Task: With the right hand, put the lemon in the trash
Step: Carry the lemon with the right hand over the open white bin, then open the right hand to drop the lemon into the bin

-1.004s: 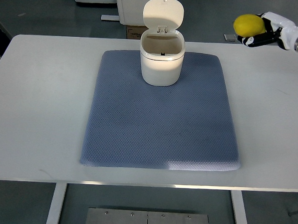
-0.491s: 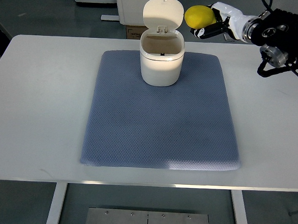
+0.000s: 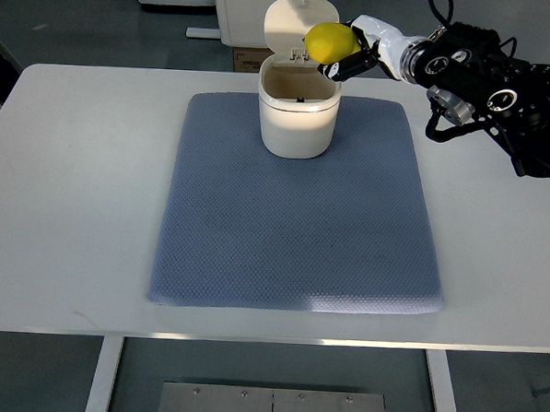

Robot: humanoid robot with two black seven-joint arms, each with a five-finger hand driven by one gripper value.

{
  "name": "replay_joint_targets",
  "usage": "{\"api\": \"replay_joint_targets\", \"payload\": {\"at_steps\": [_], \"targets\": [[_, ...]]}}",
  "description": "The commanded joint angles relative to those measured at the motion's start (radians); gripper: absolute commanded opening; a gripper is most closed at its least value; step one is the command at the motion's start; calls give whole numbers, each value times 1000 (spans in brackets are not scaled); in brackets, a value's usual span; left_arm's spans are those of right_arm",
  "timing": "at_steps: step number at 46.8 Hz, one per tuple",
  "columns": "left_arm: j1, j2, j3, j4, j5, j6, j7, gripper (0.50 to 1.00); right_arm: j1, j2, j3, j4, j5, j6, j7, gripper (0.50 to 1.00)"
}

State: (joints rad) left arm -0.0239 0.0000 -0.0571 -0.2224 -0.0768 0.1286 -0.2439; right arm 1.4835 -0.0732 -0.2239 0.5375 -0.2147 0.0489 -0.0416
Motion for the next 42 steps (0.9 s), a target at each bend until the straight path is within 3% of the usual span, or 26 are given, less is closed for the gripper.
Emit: {"api": "replay_joint_targets", "payload": {"at_steps": [1,5,8,13,19,42], "targets": [[-1,0,0,0,0,0,0,1000,4,1,1,-2,0,0,-4,566],[-1,0,-1,0,0,0,0,1000,8,3,1,-4,0,-4,-12,669],[-1,0,0,0,0,0,0,1000,9,9,1,-5,0,-4,-17,700],[-1,0,0,0,0,0,0,1000,9,12,1,-5,-2,-4,-18,813],[1,0,0,0,0,0,0,1000,11,12,0,-5,-5,-4,-20,895],[-1,0,-1,0,0,0,0,1000,34,-14,-2,6,-8,2,-20,985]]}}
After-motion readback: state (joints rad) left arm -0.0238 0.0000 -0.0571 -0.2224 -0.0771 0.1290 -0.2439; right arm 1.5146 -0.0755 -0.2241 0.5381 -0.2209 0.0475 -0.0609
